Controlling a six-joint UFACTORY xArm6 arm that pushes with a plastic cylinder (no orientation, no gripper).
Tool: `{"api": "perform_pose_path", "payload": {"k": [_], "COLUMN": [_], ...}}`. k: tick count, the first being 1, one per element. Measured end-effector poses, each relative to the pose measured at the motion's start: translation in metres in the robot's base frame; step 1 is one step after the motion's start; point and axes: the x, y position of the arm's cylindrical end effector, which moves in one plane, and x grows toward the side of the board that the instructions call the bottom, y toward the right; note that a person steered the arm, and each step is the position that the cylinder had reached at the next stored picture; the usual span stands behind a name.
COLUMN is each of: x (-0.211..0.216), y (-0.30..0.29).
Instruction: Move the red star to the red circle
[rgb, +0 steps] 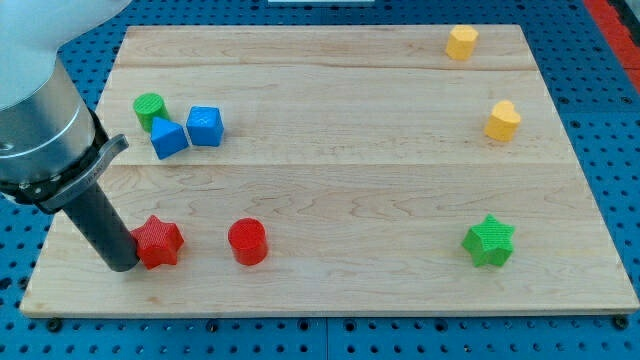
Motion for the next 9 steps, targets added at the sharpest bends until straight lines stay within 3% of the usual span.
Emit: {"api": "perform_pose_path", "payload": {"k": [9], "x": [0.000], "y": [0.070]}}
